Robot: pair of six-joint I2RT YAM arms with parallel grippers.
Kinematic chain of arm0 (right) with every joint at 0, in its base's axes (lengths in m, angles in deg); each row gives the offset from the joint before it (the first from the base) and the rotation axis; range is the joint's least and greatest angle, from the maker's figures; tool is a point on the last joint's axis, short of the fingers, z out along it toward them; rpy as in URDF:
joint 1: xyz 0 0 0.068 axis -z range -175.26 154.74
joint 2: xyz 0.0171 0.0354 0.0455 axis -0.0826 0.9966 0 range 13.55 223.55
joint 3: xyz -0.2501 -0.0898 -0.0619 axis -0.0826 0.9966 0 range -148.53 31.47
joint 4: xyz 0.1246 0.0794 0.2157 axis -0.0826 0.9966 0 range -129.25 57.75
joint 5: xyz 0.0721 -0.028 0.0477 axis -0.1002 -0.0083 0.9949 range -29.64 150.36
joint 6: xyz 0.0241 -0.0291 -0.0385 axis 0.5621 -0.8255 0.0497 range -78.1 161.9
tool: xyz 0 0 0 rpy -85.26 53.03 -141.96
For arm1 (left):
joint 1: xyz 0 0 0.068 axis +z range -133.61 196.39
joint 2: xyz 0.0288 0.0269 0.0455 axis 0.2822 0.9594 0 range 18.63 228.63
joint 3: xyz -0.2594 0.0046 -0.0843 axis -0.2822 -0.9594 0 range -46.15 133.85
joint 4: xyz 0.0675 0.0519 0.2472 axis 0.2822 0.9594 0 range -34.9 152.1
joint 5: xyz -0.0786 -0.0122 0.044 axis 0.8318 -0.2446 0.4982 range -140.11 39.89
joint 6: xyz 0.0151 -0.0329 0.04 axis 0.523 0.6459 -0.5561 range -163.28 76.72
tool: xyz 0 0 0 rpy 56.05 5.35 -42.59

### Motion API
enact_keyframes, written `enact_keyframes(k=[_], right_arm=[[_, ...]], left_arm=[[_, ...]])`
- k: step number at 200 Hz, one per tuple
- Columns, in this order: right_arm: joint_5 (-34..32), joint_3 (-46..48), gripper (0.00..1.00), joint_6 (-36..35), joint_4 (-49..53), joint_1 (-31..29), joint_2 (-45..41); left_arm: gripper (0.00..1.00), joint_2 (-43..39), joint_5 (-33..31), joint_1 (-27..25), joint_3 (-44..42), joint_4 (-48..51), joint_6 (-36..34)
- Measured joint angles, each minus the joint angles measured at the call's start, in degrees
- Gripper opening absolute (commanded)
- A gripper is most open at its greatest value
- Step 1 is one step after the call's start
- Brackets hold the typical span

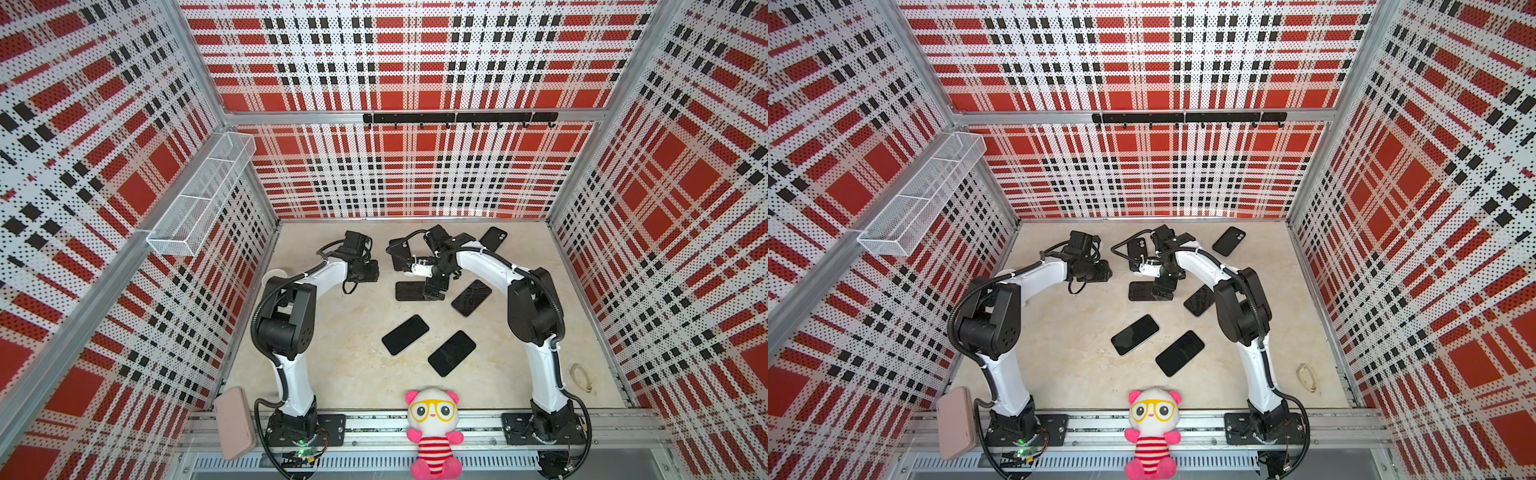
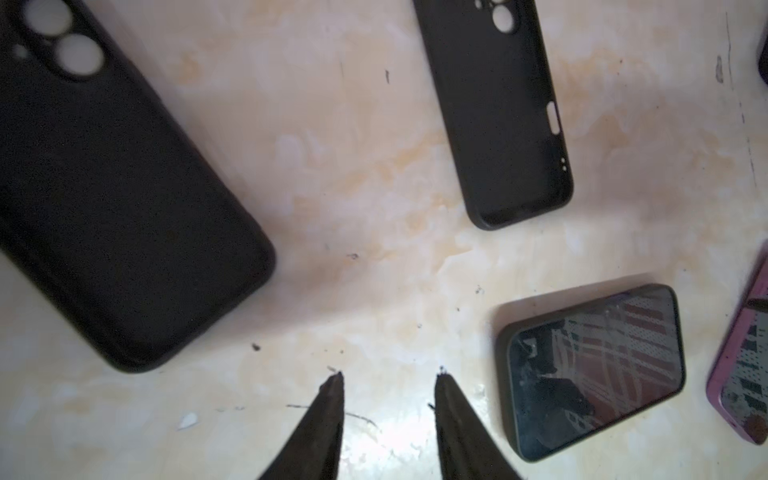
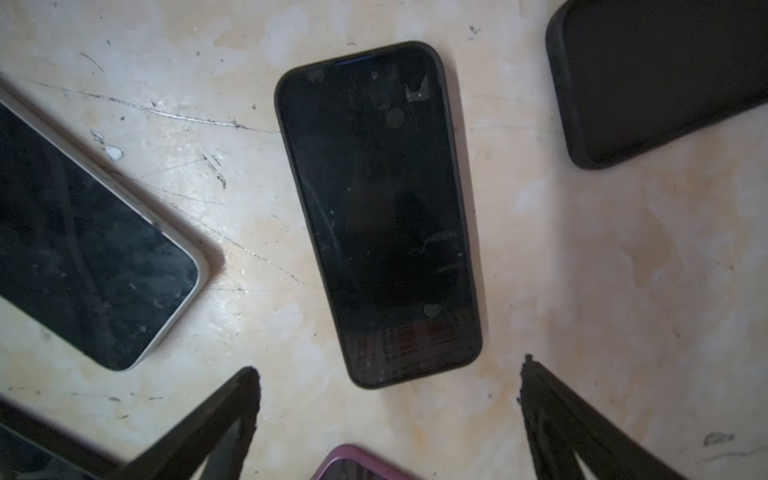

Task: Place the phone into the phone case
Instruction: 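Release the cased phone and raise both grippers away from it, then grasp the cased blue-framed phone with the right gripper and lift it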

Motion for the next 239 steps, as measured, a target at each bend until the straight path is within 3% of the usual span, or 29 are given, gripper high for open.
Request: enact_keyframes(k=[42, 109, 239], right_arm=[[1.01, -3.96, 1.00, -6.56, 0.81, 0.94, 5.75], [2.29, -5.66, 0.99, -8.37, 0.50, 1.09, 9.07], [2.16, 1.01, 0.74, -3.91, -4.66, 0.94, 5.42]], left_arm=[[0.40, -0.11, -0.70, 1.20, 0.00, 0.26, -0.24], [0.40, -0.11, -0.79, 2.10, 0.00, 0.68, -0.44], [0.40, -0.11, -0.76, 2.21, 0.00, 1.07, -0.59]])
